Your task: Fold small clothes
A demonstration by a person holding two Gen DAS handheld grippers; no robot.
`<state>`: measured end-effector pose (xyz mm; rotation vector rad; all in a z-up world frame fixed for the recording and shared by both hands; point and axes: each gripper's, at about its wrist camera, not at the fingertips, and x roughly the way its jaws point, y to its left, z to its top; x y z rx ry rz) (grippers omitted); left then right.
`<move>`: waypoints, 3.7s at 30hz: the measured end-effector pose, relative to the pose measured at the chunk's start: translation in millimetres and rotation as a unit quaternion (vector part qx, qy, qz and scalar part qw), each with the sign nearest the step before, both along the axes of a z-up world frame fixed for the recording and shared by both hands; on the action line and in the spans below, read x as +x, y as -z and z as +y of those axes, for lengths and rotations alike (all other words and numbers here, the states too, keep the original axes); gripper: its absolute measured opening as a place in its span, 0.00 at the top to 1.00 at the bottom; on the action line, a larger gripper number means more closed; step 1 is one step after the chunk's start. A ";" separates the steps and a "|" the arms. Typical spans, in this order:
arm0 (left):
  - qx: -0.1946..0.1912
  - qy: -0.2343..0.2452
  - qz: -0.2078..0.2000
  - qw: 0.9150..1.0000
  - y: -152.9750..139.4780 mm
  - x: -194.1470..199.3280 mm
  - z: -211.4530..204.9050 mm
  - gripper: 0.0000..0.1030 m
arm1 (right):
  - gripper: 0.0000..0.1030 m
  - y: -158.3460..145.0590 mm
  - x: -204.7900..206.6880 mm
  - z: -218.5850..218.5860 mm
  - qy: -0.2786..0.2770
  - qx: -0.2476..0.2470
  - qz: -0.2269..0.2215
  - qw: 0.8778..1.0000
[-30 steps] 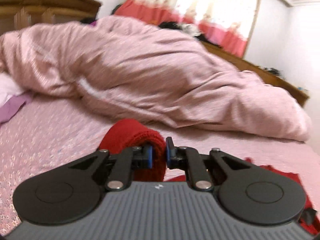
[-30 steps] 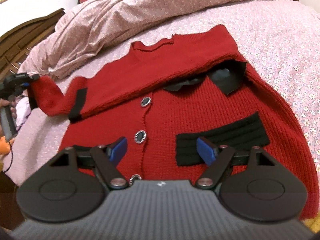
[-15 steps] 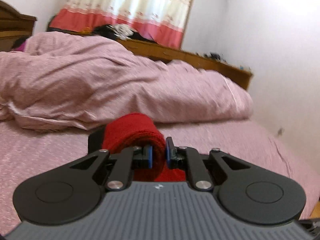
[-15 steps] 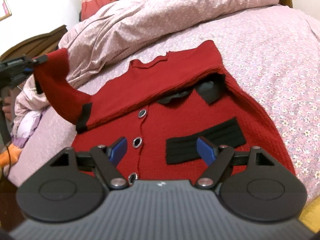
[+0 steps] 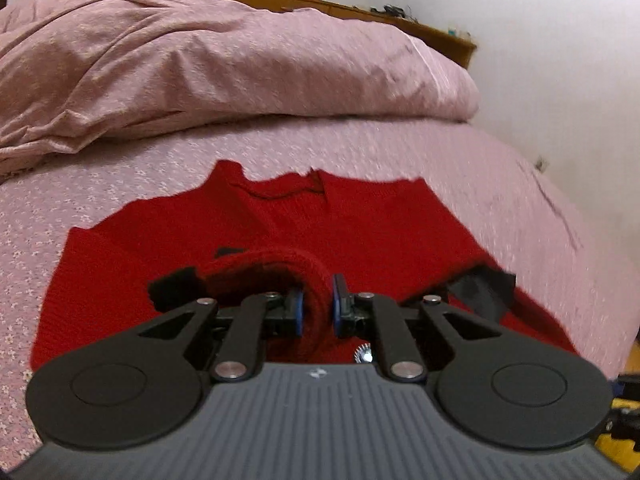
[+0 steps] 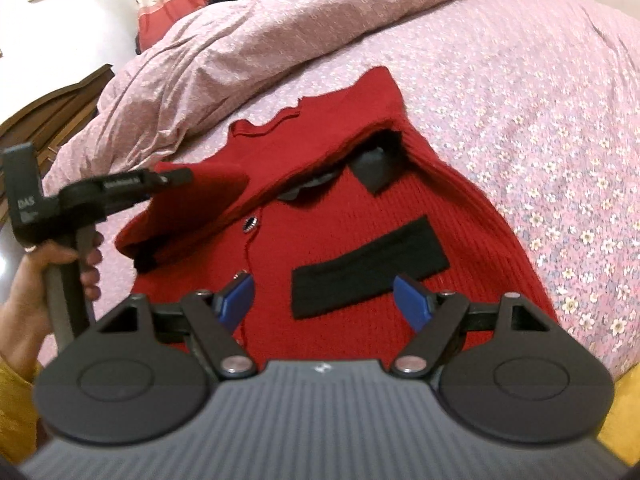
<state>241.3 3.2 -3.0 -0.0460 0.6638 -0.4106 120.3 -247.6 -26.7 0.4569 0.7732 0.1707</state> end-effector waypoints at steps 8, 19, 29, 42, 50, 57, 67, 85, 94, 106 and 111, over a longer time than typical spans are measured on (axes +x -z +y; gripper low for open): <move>0.017 0.016 0.013 1.000 1.1 -23.4 2.1 0.29 | 0.24 1.7 4.1 8.2 -0.013 -0.005 0.007 1.000; 0.054 -0.033 0.023 0.998 9.2 -86.7 43.2 0.10 | 0.24 -21.0 26.5 49.0 -0.069 -0.036 -0.012 0.997; 0.039 -0.141 0.042 0.988 25.6 -109.8 97.2 0.10 | 0.24 -34.3 67.8 109.6 -0.095 -0.028 -0.021 0.995; 0.005 -0.193 0.080 0.978 51.6 -103.4 113.6 0.10 | 0.24 -7.8 110.1 173.7 -0.073 -0.159 -0.022 0.984; 0.013 -0.189 0.074 0.979 54.7 -103.7 113.1 0.10 | 0.24 -4.5 88.1 97.9 -0.007 -0.117 0.011 0.993; 0.013 -0.192 0.076 0.978 53.1 -102.8 116.2 0.10 | 0.25 9.2 57.3 63.9 -0.032 -0.083 0.039 0.995; 0.009 -0.171 0.038 0.984 7.4 -59.0 120.2 0.10 | 0.24 11.4 85.6 45.3 0.008 0.038 0.034 0.999; 0.166 -0.128 0.126 0.970 16.2 130.3 72.8 0.20 | 0.45 22.7 83.2 57.9 -0.008 0.015 -0.018 1.000; 0.186 -0.116 0.128 0.967 27.0 141.5 65.0 0.84 | 0.89 19.4 78.4 59.5 -0.015 0.020 -0.066 0.998; 0.097 -0.112 0.061 0.987 -32.8 110.2 80.0 0.94 | 0.91 -50.1 83.4 41.1 -0.066 0.068 -0.152 0.984; 0.022 -0.132 0.041 0.990 -53.4 90.5 88.4 0.93 | 0.92 -105.6 121.1 50.4 -0.116 0.006 -0.196 0.974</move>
